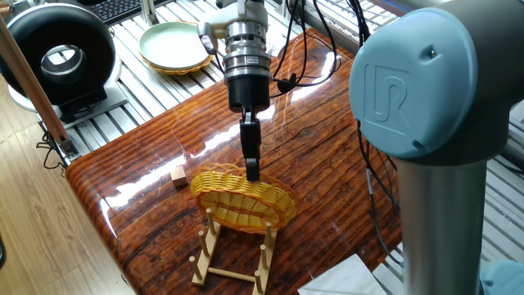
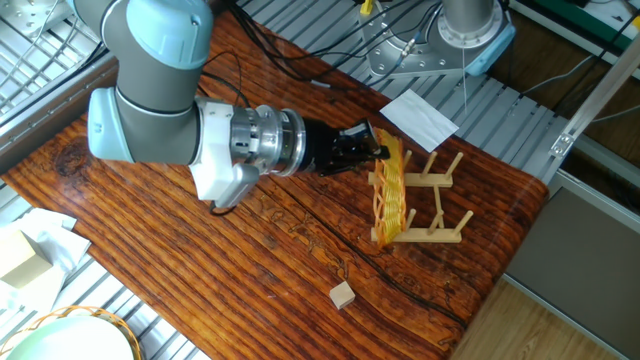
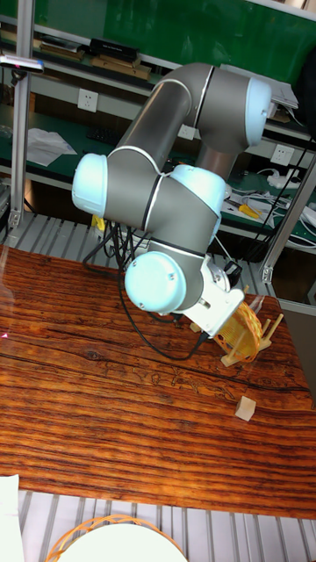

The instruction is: Put the dish on the dish rack

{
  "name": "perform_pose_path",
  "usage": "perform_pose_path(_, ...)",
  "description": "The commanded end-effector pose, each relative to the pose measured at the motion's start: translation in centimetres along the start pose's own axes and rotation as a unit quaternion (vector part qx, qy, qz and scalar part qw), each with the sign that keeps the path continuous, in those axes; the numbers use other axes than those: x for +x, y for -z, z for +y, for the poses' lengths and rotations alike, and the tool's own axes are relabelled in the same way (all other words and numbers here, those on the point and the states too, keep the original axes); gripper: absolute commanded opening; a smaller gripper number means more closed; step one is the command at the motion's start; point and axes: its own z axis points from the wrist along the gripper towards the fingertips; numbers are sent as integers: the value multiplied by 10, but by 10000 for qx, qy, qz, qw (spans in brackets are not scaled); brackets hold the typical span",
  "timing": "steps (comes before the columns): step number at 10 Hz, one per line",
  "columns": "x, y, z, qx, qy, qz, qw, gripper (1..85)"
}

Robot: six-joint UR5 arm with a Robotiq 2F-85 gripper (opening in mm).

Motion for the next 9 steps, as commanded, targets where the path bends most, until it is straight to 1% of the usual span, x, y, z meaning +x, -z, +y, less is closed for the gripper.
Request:
perform_pose_path(1,-9,1,5,-153,187,-179,9995,477)
perform_pose_path(2,-11,1,6,-188,205,-221,9994,530)
perform_pose_path(3,-11,1,6,-180,215,-226,9994,533)
perform_pose_path(4,-12,0,5,-163,234,-235,9993,587)
perform_pose_path(5,-12,0,3,-127,232,-236,9994,610)
perform_pose_path(6,-8,2,-16,302,86,-196,9993,633)
perform_pose_path(7,1,8,-31,799,-64,-28,9968,633)
perform_pose_path(8,7,15,-31,1077,-213,116,9939,630)
perform_pose_path(9,5,19,-16,1065,-333,102,9937,617)
